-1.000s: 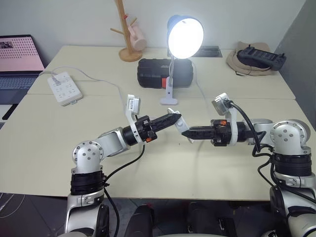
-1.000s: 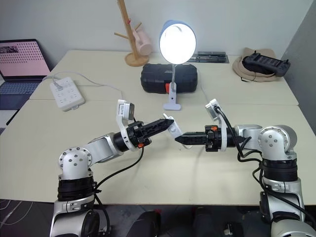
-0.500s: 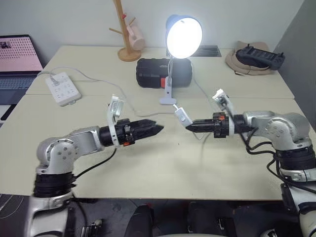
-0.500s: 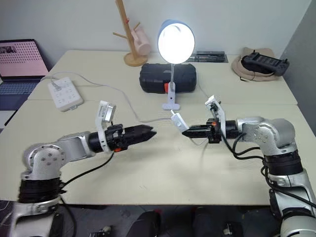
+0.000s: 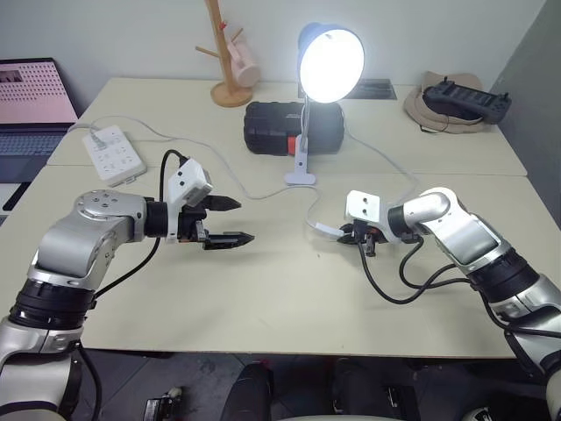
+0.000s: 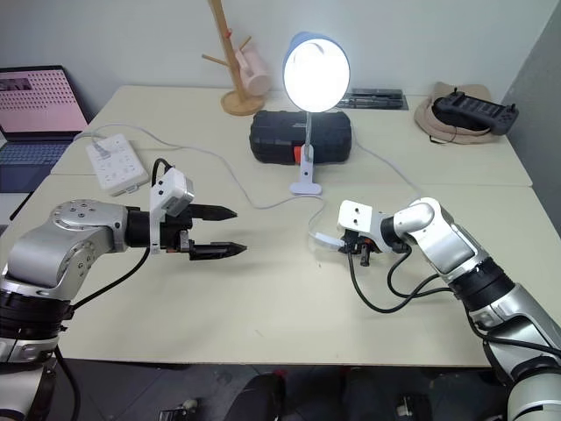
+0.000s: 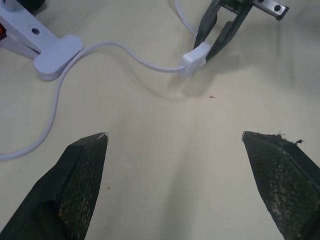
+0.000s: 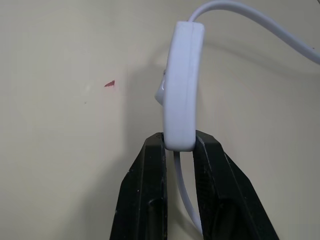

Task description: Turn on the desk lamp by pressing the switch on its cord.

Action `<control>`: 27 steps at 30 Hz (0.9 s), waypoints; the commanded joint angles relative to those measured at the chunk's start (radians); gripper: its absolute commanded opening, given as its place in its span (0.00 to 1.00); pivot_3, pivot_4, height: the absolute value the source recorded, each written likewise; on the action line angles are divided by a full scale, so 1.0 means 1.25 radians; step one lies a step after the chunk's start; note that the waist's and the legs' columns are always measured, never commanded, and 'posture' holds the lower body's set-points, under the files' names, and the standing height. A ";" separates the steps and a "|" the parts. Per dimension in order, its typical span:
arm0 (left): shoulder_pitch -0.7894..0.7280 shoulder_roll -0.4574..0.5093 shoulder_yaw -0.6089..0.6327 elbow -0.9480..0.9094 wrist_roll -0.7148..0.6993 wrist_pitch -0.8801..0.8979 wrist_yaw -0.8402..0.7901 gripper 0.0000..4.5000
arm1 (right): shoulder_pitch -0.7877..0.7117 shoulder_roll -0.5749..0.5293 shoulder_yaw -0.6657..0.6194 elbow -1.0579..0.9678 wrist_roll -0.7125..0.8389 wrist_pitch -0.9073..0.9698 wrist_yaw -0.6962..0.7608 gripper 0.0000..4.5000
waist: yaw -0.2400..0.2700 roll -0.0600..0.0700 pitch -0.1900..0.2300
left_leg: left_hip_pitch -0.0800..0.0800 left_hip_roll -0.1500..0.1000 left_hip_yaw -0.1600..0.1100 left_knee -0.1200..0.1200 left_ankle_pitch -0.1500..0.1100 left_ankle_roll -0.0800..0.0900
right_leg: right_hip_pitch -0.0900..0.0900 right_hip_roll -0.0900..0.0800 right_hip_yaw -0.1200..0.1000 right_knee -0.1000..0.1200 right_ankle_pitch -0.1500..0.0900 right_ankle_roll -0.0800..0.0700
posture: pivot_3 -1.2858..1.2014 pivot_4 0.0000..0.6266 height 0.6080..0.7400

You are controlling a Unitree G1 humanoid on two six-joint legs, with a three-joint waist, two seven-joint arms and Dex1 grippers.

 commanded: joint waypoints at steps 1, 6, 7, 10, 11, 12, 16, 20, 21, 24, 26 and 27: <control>-0.015 -0.004 0.015 0.001 0.011 -0.008 -0.016 1.00 | 0.009 -0.001 -0.018 0.003 -0.022 -0.013 0.028 0.25 | 0.000 0.000 0.000 | 0.000 0.000 0.000 0.000 0.000 0.000 | 0.000 0.000 0.000 0.000 0.000 0.000 | 0.52 0.24 1.00; -0.024 -0.008 0.017 0.019 0.028 -0.015 -0.030 1.00 | 0.015 -0.001 -0.043 0.005 -0.022 -0.010 0.047 0.51 | 0.000 0.000 0.000 | 0.000 0.000 -0.001 0.001 0.000 0.000 | 0.000 0.000 0.000 0.002 0.000 0.000 | 0.52 0.24 1.00; -0.027 -0.012 0.019 0.023 0.027 -0.013 -0.033 1.00 | 0.016 -0.004 -0.050 0.004 -0.020 -0.009 0.048 0.57 | 0.000 0.000 0.000 | 0.000 0.000 -0.002 0.001 0.000 0.000 | 0.000 0.000 0.000 0.002 0.000 0.000 | 0.52 0.24 1.00; -0.033 -0.016 0.022 0.031 0.027 -0.008 -0.041 1.00 | 0.025 -0.009 -0.074 -0.007 -0.007 0.004 0.054 0.74 | 0.000 0.000 0.000 | 0.000 0.000 -0.002 0.001 0.000 0.000 | 0.000 0.000 0.000 0.002 0.000 0.000 | 0.52 0.24 1.00; -0.033 -0.014 0.021 0.035 0.030 -0.008 -0.045 1.00 | 0.029 -0.014 -0.091 -0.024 0.007 0.021 0.060 0.80 | 0.000 0.000 0.000 | 0.000 0.000 -0.002 0.001 0.000 0.000 | 0.000 0.000 0.000 0.002 0.000 0.000 | 0.52 0.24 1.00; -0.033 -0.010 0.022 0.038 0.033 -0.010 -0.048 1.00 | 0.036 -0.021 -0.112 -0.049 0.028 0.041 0.068 0.84 | 0.000 0.000 0.000 | 0.000 0.000 -0.002 0.001 0.000 0.000 | 0.000 0.000 0.000 0.002 0.000 0.000 | 0.52 0.24 1.00; -0.040 0.003 0.021 0.059 0.055 -0.016 -0.057 1.00 | 0.063 -0.051 -0.188 -0.138 0.092 0.132 0.081 1.00 | 0.000 0.000 0.000 | 0.000 0.000 -0.002 0.001 0.000 0.000 | 0.000 -0.001 0.000 0.003 0.000 0.000 | 0.52 0.24 1.00; -0.052 0.016 0.012 0.086 0.091 -0.052 -0.080 1.00 | 0.146 -0.072 -0.341 -0.271 0.175 0.219 0.020 1.00 | 0.002 0.000 0.000 | 0.000 0.000 -0.003 0.001 0.000 0.000 | 0.000 -0.001 -0.001 0.003 0.000 0.000 | 0.52 0.24 1.00; -0.060 0.018 0.008 0.097 0.099 -0.062 -0.090 1.00 | 0.177 -0.080 -0.390 -0.311 0.209 0.253 0.014 1.00 | 0.002 0.000 0.000 | 0.000 0.000 -0.003 0.001 0.000 0.000 | 0.000 -0.001 -0.001 0.003 0.000 0.000 | 0.52 0.24 1.00; -0.083 0.020 0.003 0.134 0.119 -0.090 -0.113 1.00 | 0.264 -0.108 -0.491 -0.409 0.280 0.326 0.000 1.00 | 0.004 0.000 0.000 | 0.000 -0.001 -0.003 0.001 0.000 0.000 | 0.001 -0.001 -0.001 0.003 0.000 0.000 | 0.52 0.24 1.00; -0.095 0.019 0.001 0.158 0.132 -0.108 -0.127 1.00 | 0.309 -0.121 -0.527 -0.451 0.301 0.346 -0.016 1.00 | 0.004 0.000 0.000 | 0.000 -0.001 -0.002 0.001 0.000 0.000 | 0.001 -0.001 -0.001 0.003 0.000 0.000 | 0.52 0.24 1.00; -0.100 0.017 0.000 0.167 0.135 -0.117 -0.136 1.00 | 0.332 -0.125 -0.540 -0.467 0.307 0.349 -0.026 1.00 | 0.004 0.000 0.000 | 0.000 -0.001 -0.002 0.001 0.000 0.000 | 0.001 -0.001 -0.001 0.003 0.000 0.000 | 0.52 0.24 1.00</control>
